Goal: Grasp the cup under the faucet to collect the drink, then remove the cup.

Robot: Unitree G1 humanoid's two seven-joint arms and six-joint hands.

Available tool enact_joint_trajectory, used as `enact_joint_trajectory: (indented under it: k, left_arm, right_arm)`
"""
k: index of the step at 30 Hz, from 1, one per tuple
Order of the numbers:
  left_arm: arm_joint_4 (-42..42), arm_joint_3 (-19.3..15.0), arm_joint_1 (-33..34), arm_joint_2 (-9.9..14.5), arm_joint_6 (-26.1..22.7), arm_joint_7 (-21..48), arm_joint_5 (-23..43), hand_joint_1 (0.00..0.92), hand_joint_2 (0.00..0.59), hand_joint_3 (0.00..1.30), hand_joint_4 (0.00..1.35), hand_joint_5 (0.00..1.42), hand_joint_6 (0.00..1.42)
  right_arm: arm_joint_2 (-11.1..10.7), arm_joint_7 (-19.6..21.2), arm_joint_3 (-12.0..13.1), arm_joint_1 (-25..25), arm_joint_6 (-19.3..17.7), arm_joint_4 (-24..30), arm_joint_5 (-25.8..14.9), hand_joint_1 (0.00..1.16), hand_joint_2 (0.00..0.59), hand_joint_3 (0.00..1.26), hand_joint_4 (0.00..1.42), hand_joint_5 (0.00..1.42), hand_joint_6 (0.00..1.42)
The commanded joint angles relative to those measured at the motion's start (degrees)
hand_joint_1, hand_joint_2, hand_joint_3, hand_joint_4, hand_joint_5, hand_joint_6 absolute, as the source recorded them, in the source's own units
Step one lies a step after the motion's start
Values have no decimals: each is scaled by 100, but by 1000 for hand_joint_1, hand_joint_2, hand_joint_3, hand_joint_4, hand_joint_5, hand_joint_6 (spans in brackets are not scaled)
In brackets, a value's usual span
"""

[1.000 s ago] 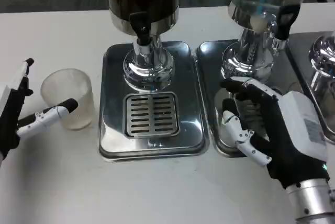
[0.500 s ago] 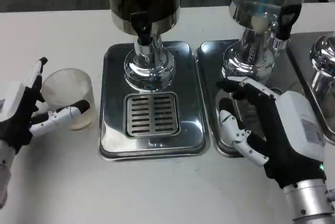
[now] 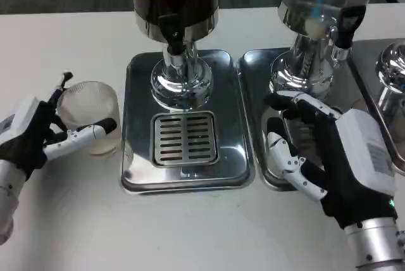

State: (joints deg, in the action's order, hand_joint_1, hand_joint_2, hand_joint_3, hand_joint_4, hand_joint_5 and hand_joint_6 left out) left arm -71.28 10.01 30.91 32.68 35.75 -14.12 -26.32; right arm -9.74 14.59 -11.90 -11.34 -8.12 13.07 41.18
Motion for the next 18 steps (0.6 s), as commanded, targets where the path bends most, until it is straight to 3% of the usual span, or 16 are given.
enact_joint_trajectory:
  k: [1, 5, 10, 18]
  left_arm:
    - [-47, 50, 43, -84, 134, -188, -6, 285, 104, 312, 402, 789, 1111]
    - [-24, 50, -22, -111, 204, -538, -35, 318, 148, 518, 571, 934, 1289]
    - [8, 78, -80, -111, 277, -936, -122, 328, 187, 683, 739, 1072, 1419]
    - [27, 12, -170, -103, 363, -1309, -97, 341, 178, 811, 882, 1182, 1424]
  right_arm:
    - [-44, -31, 35, -82, 40, 132, -16, 291, 444, 405, 385, 415, 407]
    - [-64, -83, 41, -87, 50, 171, -35, 291, 444, 405, 385, 415, 407]
    - [-75, -153, 46, -68, 32, 179, -74, 291, 444, 389, 385, 415, 404]
    - [-65, -183, 43, 1, 13, 149, -108, 291, 444, 383, 385, 400, 391]
